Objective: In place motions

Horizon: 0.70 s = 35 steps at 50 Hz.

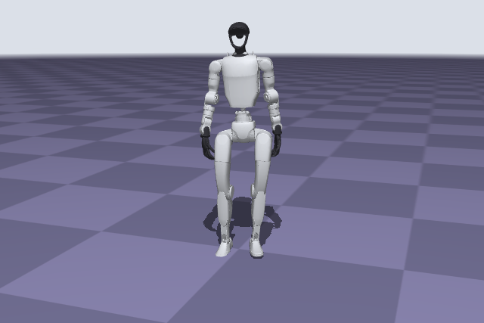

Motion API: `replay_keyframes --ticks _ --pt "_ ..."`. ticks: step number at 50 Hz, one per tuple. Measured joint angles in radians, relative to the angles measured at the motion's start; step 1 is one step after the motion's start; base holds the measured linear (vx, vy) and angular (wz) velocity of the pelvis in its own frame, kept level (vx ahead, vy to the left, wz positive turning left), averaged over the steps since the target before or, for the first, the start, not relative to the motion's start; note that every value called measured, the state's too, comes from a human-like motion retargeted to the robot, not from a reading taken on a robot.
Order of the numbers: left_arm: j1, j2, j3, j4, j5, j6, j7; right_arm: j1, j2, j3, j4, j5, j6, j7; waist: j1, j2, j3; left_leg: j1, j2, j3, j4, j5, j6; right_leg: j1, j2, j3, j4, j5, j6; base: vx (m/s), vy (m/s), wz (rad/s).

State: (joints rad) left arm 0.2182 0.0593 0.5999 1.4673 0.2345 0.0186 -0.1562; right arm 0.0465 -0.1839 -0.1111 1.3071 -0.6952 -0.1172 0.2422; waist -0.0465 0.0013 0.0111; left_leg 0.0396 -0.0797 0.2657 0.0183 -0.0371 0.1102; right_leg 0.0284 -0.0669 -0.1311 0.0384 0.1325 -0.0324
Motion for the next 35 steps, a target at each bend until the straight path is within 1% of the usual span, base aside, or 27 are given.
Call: replay_keyframes --ticks 5,10,12,21,35 --pt "-0.017 -0.009 -0.010 -0.008 0.001 -0.004 -0.012 0.003 -0.020 -0.023 0.152 -0.031 0.054 -0.070 -0.004 0.006 -0.012 -0.016 0.020 -0.002 0.008 -0.002 -0.015 -0.006 0.016 -0.003 -0.018 0.006 -0.007 -0.08 -0.11 0.02" --pt "-0.014 -0.021 -0.025 0.000 0.012 -0.002 -0.017 0.008 -0.045 -0.052 0.273 -0.057 0.147 -0.127 -0.002 0.021 -0.020 -0.024 0.037 -0.002 0.011 -0.003 -0.027 -0.016 0.031 0.004 -0.014 0.000 -0.017 -0.05 -0.08 -0.01" --pt "-0.008 -0.024 -0.028 0.002 0.018 -0.001 -0.018 0.017 -0.049 -0.058 0.292 -0.057 0.156 -0.146 -0.009 0.026 -0.023 -0.026 0.041 -0.004 0.010 -0.001 -0.031 -0.016 0.036 0.003 -0.014 -0.003 -0.021 -0.06 -0.09 0.06" --pt "0.010 -0.023 -0.032 0.025 0.040 0.010 -0.020 0.029 -0.047 -0.089 0.313 0.001 0.165 -0.164 -0.021 0.046 -0.031 -0.031 0.057 -0.020 0.008 0.002 -0.046 -0.018 0.051 -0.004 -0.011 -0.011 -0.030 -0.01 -0.02 0.03" --pt "0.000 -0.007 -0.023 0.019 0.034 0.015 -0.018 -0.043 -0.009 -0.013 0.179 -0.011 0.116 -0.095 -0.034 0.059 -0.025 -0.043 0.079 -0.042 0.005 0.010 -0.072 -0.026 0.067 -0.029 -0.012 -0.012 -0.037 -0.03 -0.03 0.04"
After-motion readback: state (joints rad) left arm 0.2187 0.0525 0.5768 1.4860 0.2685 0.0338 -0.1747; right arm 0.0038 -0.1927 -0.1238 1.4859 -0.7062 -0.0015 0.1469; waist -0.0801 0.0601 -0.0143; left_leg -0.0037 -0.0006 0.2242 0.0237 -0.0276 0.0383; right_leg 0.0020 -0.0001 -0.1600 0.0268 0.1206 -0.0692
